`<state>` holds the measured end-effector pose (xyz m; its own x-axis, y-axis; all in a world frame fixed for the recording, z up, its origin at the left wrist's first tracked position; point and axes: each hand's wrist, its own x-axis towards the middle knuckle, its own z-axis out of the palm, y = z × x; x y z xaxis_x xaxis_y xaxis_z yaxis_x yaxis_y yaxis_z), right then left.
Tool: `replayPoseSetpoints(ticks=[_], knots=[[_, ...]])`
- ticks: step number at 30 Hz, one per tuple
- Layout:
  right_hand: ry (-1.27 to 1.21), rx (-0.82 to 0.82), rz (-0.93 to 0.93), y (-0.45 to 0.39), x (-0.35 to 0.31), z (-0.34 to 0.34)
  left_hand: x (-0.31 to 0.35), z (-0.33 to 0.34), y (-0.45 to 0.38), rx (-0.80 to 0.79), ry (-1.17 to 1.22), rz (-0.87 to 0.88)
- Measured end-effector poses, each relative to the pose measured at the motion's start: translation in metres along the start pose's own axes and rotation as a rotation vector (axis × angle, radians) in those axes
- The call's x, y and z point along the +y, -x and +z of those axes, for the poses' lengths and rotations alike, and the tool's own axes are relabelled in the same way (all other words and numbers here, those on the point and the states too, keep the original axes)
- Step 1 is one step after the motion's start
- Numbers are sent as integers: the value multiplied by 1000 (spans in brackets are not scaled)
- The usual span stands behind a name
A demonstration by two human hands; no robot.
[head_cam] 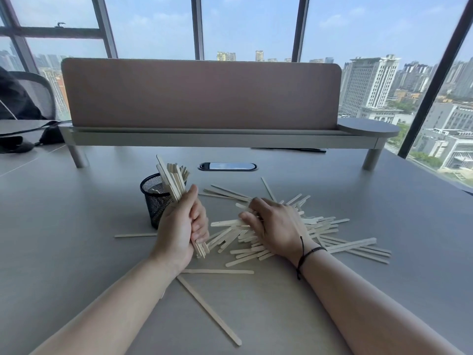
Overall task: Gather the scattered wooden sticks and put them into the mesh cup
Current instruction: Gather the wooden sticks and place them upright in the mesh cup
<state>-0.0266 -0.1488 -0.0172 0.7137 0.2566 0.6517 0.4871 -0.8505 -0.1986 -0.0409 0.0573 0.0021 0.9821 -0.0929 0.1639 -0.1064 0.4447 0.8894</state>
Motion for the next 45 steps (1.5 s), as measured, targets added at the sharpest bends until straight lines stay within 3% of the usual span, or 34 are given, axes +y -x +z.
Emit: replayPoseSetpoints(ticks=[16, 22, 26, 35, 41, 45], knots=[[90, 13, 65, 0, -5, -21, 9, 0, 0, 46, 31, 28], [83, -65, 90, -3, -13, -35, 9, -4, 1, 68, 7, 52], [108, 9, 110, -10, -26, -46, 7, -6, 0, 86, -4, 44], [-465, 70, 325, -25, -62, -70, 0, 3, 11, 14, -191, 61], [-1155, 180, 586, -37, -62, -81, -1, 5, 13, -10, -226, 55], [-1248, 182, 616, -25, -58, -71, -5, 5, 14, -38, -275, 73]])
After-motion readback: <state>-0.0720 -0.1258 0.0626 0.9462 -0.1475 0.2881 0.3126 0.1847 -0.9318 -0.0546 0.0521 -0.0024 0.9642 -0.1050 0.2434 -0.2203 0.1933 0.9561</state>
